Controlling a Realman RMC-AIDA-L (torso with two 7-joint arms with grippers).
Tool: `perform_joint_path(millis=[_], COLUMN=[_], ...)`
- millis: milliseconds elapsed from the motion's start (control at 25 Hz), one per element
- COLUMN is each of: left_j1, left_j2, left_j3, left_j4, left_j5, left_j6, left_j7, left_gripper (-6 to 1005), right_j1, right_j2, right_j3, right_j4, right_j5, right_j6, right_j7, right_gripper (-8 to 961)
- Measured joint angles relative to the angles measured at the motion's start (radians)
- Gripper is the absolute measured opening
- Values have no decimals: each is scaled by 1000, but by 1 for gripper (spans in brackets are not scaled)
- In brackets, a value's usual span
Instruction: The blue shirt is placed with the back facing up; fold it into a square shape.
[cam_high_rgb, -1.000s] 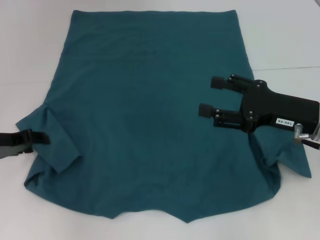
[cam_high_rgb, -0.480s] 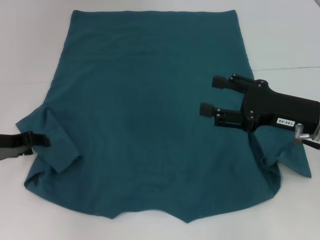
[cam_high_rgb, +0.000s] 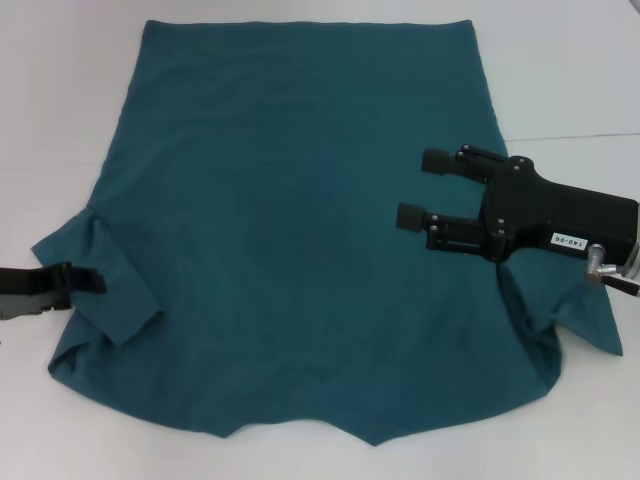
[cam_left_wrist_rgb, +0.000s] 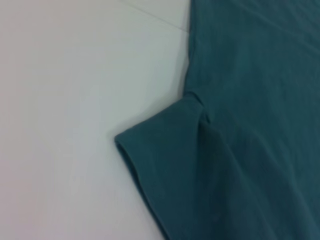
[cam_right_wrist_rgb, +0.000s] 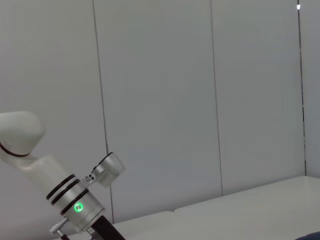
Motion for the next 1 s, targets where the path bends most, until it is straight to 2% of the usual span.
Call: perform_joint_path(millis=[760,960,1000], left_j1=[-24,-15,-16], left_j2=[-3,-3,-3], left_j3=[-11,-12,-10], left_j4=[-29,-36,-41], left_j5=[-11,-44,-48], left_j6=[-8,-21,-25], left_j7=[4,51,58], left_gripper=[578,552,517], right_j1=[-1,-1,-1], right_j2=[0,0,0], right_j3=[0,-1,-1], right_j4=[0,0,0], right_j5=[0,0,0], right_j6=[0,0,-1], right_j7=[0,0,0], right_gripper=[882,882,882])
